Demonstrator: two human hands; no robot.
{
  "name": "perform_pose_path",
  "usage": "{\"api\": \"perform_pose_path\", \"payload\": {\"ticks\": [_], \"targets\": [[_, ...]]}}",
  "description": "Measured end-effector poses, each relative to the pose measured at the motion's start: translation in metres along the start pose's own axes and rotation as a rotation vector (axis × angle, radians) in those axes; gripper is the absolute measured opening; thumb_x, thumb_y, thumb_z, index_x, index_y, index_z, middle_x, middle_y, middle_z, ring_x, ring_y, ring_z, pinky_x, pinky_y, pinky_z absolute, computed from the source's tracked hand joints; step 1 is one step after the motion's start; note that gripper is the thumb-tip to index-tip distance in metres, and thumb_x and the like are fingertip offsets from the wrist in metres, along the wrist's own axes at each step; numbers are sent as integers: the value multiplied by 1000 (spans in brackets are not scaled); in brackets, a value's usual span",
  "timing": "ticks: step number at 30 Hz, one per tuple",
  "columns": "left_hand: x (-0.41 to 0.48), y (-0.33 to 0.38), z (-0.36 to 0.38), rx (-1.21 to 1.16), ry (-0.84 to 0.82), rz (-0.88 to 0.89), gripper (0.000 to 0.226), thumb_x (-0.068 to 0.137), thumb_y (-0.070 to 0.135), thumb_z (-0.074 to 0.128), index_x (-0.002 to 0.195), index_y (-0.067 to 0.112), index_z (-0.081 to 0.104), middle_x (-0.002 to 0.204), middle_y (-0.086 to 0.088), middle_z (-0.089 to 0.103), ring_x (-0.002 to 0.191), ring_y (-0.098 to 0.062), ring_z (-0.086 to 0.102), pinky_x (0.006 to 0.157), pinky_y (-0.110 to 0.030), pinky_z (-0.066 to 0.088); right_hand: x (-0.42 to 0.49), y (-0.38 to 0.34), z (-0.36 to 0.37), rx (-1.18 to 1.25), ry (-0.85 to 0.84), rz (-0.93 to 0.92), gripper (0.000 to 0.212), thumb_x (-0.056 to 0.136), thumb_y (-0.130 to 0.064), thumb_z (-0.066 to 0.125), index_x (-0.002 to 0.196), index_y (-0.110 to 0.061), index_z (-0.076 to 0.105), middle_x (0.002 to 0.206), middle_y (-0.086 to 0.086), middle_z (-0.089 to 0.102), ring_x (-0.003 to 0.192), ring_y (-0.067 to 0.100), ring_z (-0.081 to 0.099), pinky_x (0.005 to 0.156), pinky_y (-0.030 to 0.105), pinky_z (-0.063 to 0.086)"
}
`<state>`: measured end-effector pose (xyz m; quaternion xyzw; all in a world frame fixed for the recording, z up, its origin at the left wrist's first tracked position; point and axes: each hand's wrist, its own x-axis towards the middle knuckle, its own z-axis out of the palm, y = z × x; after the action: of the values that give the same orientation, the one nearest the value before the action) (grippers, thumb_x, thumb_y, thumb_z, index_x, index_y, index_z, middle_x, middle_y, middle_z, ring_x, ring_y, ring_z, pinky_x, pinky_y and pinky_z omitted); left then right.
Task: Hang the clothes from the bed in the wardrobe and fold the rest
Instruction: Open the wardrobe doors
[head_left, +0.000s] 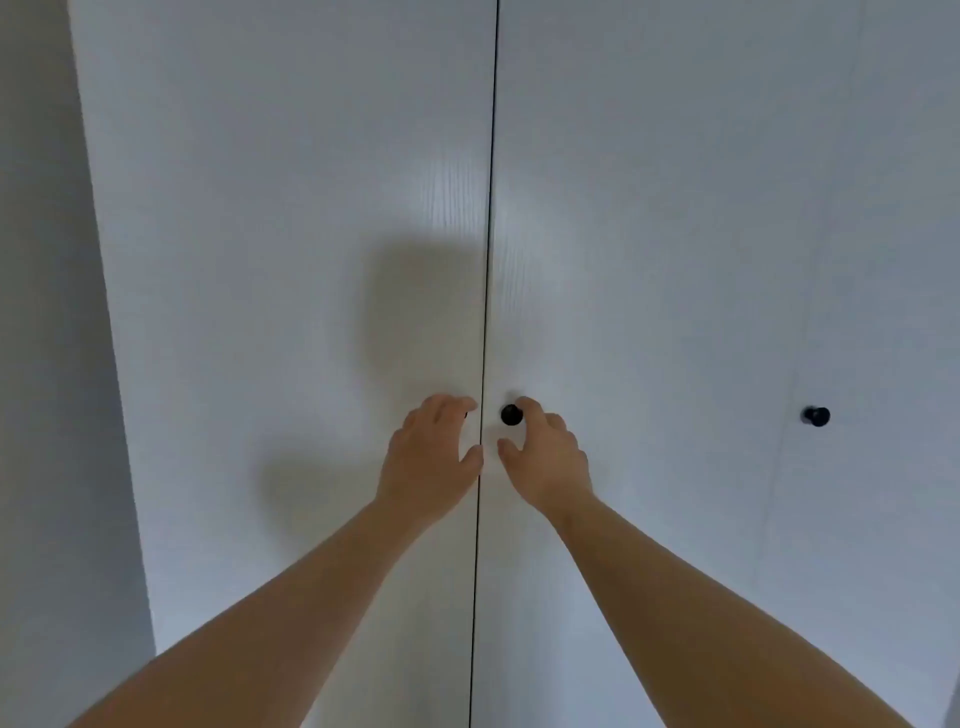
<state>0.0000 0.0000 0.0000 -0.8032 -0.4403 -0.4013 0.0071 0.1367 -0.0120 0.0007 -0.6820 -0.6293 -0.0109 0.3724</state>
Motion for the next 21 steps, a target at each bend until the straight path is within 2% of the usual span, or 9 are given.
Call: {"api": "perform_pose_path", "payload": {"ticks": [3,6,8,16,21], "targets": [[11,-10,12,-36,53,-9,46,86,24,57,130,19,46,129,3,44,117,-17,44,97,-30,38,22,-1,12,9,-12,30,47,93,-27,46,138,-26,31,128,4,45,113,26,49,94,40,42],[16,-18,20,-53,61,-14,44,85,22,58,127,17,48,129,4,44,116,-16,44,96,-25,37,34,-2,21,46,-2,40,17,92,-18,42,109,-17,43,104,4,50,97,26,52,84,40,46],[16,-20,19,-80,97,-19,41,84,18,59,125,16,51,127,4,46,116,-16,45,96,-24,36,37,-4,20,99,34,30,2,92,-14,39,93,-14,41,91,5,51,85,24,51,75,38,44],[-13,13,1,-172,151,-101,41,88,8,52,128,16,49,132,0,45,116,-18,48,93,-24,38,-22,0,-15,207,110,-48,5,92,-18,46,88,-16,44,79,2,54,75,22,54,70,36,49],[-59,70,-12,-198,162,-92,36,92,9,50,126,19,50,131,-1,48,111,-15,53,85,-18,39,-97,21,-71,221,181,-55,13,95,-27,46,83,-22,43,71,-4,51,64,11,54,62,20,47]]}}
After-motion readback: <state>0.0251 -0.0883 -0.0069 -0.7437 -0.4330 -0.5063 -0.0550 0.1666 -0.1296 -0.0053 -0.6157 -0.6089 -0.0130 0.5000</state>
